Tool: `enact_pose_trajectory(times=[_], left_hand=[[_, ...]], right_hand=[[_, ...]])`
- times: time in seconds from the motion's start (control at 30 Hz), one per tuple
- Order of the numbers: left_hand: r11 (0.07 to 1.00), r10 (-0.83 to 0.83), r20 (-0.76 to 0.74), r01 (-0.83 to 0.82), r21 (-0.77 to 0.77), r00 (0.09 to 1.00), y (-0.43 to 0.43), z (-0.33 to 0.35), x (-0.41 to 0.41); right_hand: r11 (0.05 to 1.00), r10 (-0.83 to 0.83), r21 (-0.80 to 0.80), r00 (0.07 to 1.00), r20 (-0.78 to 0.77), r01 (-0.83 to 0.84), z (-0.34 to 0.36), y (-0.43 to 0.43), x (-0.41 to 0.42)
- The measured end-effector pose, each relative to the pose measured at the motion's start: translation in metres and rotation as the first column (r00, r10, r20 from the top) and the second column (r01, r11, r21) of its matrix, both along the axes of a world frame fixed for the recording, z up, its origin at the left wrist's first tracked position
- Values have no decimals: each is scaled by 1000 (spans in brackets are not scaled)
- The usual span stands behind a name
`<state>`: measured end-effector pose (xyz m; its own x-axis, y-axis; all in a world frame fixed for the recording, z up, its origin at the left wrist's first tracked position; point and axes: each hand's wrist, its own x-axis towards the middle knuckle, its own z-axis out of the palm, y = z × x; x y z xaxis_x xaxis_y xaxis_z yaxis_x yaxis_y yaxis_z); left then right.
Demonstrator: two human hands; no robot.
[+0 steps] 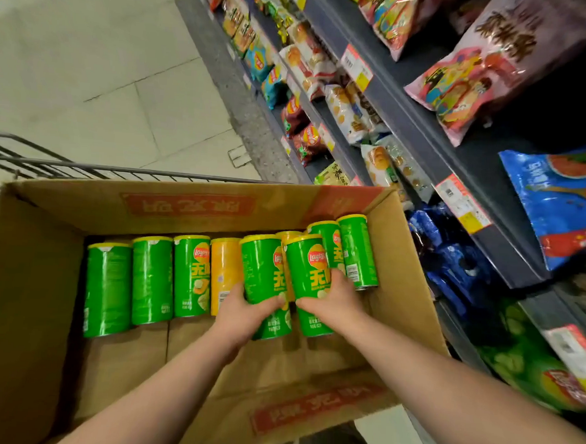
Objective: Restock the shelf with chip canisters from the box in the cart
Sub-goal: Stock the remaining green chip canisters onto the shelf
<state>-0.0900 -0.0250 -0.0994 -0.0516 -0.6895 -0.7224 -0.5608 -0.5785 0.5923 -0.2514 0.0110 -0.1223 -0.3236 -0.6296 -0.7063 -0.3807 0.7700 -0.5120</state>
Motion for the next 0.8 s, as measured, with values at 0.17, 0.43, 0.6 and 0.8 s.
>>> enact_pose_trajectory(times=[0.17,0.43,0.6,0.8], left_hand=[[998,-59,-167,57,-17,984,18,28,-2],[971,-213,-304,167,-170,929,49,82,15],[933,-318,-350,224,-282,881,66,107,28],[914,-400,-435,315,-257,806,101,114,27]], right_hand=[[988,-138,-81,990,-30,135,35,36,-4],[943,-267,-231,958,-99,239,95,87,16],[902,-341,-312,935,-96,297,126,117,38],[824,-480,-379,874,-72,421,152,177,60]])
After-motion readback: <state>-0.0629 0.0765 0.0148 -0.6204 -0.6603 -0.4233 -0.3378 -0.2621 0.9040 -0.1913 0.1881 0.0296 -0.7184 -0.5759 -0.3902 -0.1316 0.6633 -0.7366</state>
